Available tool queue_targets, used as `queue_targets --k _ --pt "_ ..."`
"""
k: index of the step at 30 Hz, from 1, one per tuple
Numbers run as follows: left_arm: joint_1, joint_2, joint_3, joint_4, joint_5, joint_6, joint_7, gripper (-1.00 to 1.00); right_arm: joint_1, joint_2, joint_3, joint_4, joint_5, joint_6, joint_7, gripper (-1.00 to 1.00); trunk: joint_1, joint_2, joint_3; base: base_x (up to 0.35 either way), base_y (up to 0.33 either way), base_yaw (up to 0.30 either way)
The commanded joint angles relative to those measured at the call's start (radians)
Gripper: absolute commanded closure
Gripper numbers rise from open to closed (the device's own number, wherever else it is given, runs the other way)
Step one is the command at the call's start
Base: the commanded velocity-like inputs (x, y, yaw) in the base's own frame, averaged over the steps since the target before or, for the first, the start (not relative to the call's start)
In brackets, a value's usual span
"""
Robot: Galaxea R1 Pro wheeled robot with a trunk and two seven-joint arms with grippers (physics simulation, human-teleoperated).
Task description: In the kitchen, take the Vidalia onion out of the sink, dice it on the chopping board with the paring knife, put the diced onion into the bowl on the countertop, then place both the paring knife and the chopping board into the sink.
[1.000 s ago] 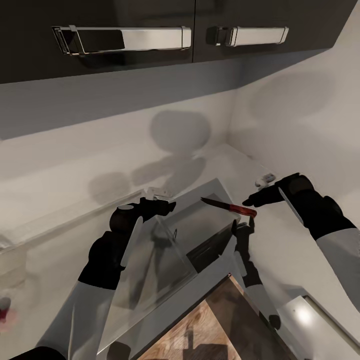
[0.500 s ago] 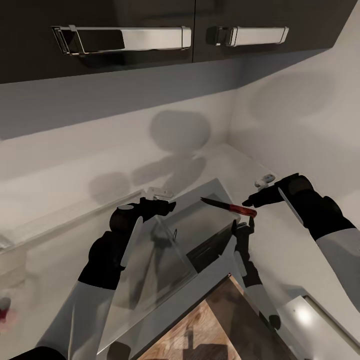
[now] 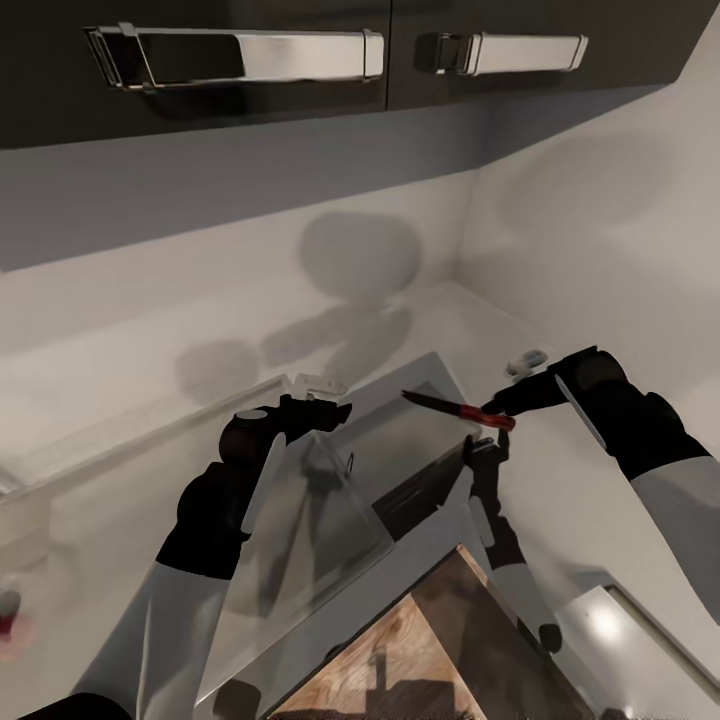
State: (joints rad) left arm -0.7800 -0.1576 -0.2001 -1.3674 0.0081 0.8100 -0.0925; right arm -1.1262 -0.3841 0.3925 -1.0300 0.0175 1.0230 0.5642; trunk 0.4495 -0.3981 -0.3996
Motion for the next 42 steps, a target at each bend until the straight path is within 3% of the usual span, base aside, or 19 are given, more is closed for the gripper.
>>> queue_targets --k 1,6,12,28,34,42 --pt "-0.001 0.000 0.001 -0.001 0.000 0.006 -0.003 -1.00 -0.001 -0.001 0.003 -0.001 0.003 0.003 0.017 -1.00 0.001 -0.002 -0.003 0.000 0.000 0.000" --pt "-0.001 0.000 0.001 -0.001 0.000 0.006 -0.003 -1.00 -0.001 -0.001 0.011 -0.001 0.002 0.003 0.072 -1.00 0.001 -0.002 -0.005 0.000 0.000 0.000" --pt "-0.001 0.000 0.001 -0.001 0.001 0.005 -0.003 -1.00 -0.001 -0.001 0.053 -0.001 0.004 0.003 0.144 -1.00 0.001 -0.002 -0.005 0.000 0.000 0.000" --pt "-0.001 0.000 0.001 -0.002 0.000 0.005 -0.003 -1.00 -0.001 -0.004 0.063 -0.001 0.009 0.003 0.156 -1.00 0.001 -0.002 -0.005 0.000 0.000 0.000" --pt "-0.001 0.000 0.001 -0.004 0.000 0.005 -0.003 -1.00 -0.001 -0.018 0.060 -0.001 0.010 0.003 0.156 -1.00 0.001 -0.002 -0.006 0.000 0.000 0.000" --pt "-0.001 0.000 0.001 -0.004 0.000 0.006 -0.003 -1.00 -0.001 -0.058 0.057 -0.001 0.010 0.003 0.156 -1.00 0.001 -0.002 -0.006 0.000 0.000 0.000"
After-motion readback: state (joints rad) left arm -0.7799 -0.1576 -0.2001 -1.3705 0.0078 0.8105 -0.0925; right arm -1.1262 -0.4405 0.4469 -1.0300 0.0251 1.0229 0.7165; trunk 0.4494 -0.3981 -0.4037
